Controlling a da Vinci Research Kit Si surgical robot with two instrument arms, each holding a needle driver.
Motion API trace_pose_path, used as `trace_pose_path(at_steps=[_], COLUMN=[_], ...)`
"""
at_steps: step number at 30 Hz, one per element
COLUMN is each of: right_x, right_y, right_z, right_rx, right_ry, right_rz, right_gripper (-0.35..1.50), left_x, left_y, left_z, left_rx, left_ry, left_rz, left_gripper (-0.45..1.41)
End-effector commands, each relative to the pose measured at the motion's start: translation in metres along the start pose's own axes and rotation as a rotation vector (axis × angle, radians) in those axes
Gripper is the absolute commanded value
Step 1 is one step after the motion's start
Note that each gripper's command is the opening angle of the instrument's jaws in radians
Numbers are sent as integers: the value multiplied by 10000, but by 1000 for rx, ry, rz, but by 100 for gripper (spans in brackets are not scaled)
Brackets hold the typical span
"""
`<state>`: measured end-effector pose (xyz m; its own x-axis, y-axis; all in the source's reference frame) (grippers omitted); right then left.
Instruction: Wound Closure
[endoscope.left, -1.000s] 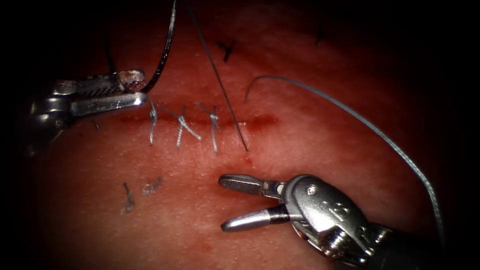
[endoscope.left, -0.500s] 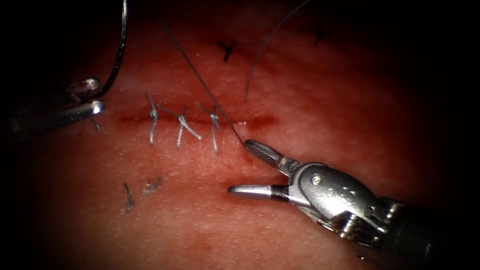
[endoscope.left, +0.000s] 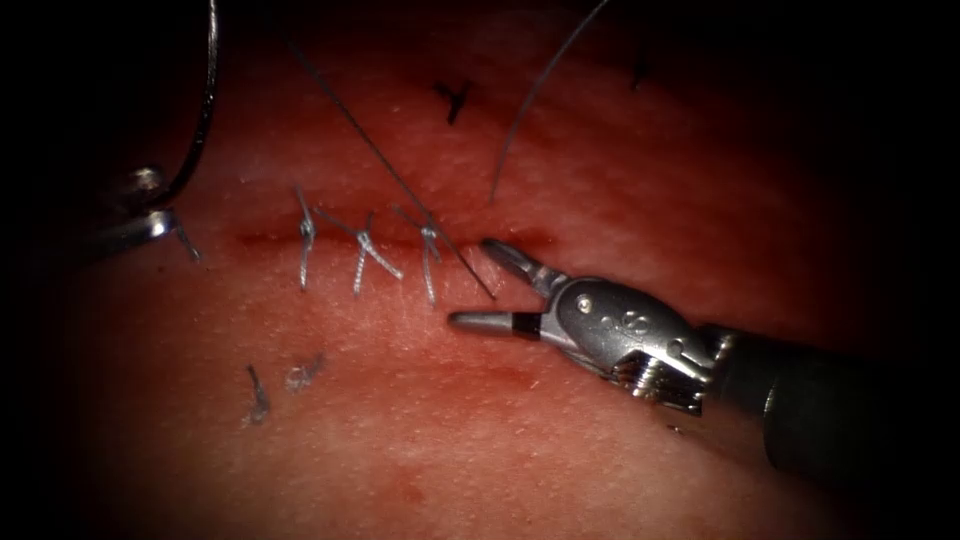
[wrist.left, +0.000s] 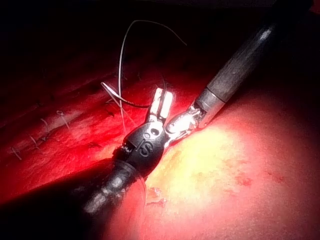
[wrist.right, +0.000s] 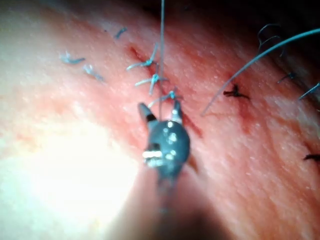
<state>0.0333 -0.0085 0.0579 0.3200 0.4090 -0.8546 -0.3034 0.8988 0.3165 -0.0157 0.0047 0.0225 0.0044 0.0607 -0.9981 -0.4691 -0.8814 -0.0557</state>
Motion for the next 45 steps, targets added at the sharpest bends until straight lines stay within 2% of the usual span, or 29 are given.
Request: trace_pose_path(at_steps=[1,5,8,11,12,13,14,18,24,30,31,33,38,42,43,44,45], right_x=[-6,-20,-33,-41,-43,-44,-45,-43,-24,17,34,53,88,92,90,88,86], right_y=[1,-5,-6,-5,-6,-6,-7,-7,-9,-70,-94,-116,-143,-143,-140,-137,-131], right_z=[11,15,19,21,21,21,20,9,-17,-43,-51,-58,-69,-73,-72,-70,-68], right_rx=[7,54,71,83,89,97,104,124,99,131,153,196,217,218,217,211,200], right_ry=[-1,-11,-28,-44,-42,-42,-40,-40,-55,-22,7,56,70,74,74,77,81], right_rz=[-13,17,42,55,64,62,73,91,117,137,150,156,120,93,87,52,-11], right_gripper=[83,44,34,12,-5,-30,-35,-35,-35,-35,-35,-35,-35,-35,-28,19,85], left_x=[-3,-3,-4,-5,-6,-6,-7,-14,-37,-94,-110,-124,-137,-130,-128,-125,-122], left_y=[-1,-1,-1,0,0,1,2,3,2,-1,4,7,0,-12,-15,-17,-21], left_z=[8,9,9,10,11,11,11,12,10,9,8,6,1,-8,-11,-15,-19], left_rx=[1,2,2,4,0,-6,-8,-24,-47,-24,-22,-28,-11,-1,3,7,10], left_ry=[4,3,3,6,2,1,0,-12,-28,-55,-67,-88,-116,-136,-143,-151,-159], left_rz=[1,7,2,-10,-14,-13,-18,-24,-50,-88,-95,-90,-100,-105,-106,-107,-109], left_gripper=[-45,-45,-45,-45,-45,-45,-45,-45,-45,-45,-45,-45,-45,-45,-45,-45,-45])
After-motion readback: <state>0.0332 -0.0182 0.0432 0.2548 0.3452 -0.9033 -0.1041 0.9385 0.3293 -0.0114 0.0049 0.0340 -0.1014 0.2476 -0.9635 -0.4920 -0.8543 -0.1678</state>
